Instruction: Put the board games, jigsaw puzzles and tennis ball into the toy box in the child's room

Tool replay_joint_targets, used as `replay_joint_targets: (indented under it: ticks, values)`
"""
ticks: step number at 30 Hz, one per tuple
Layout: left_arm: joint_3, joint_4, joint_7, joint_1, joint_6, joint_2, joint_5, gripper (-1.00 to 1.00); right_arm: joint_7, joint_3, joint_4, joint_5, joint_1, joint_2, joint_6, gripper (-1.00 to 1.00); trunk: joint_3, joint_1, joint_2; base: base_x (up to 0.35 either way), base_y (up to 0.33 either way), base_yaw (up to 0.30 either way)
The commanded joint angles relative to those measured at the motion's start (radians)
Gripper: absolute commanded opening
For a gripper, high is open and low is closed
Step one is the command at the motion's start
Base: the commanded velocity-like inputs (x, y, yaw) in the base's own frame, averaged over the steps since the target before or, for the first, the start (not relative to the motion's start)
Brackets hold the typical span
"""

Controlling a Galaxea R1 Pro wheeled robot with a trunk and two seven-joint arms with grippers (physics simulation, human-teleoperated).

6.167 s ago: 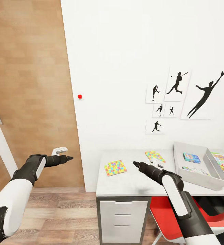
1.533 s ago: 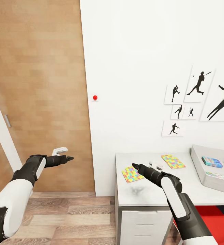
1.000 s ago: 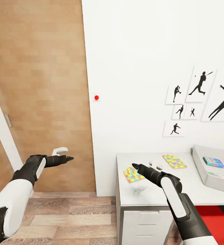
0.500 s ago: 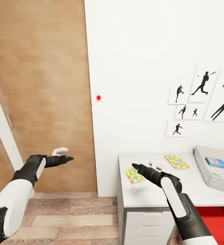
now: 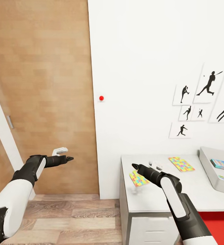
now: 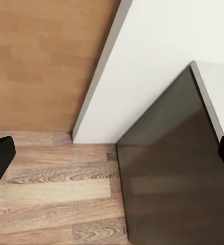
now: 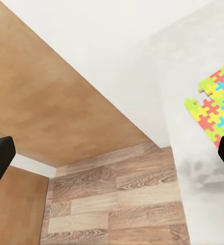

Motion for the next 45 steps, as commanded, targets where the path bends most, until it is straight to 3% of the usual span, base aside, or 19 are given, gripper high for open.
replay_joint_targets:
  ticks: [1,45]
  values:
    - [0.006,-0.001,-0.008,0.000,0.004,-0.001,-0.009,1.00,-0.010,0.002,-0.001,-0.010,0.000,-0.001,0.001,1.00,0.000,0.001,-0.001,0.044,0.033,0.000]
    - [0.006,-0.001,-0.010,0.000,0.004,-0.001,-0.008,1.00,-0.010,0.002,-0.001,-0.018,0.000,-0.001,0.001,1.00,0.007,0.001,-0.001,0.039,-0.034,-0.044]
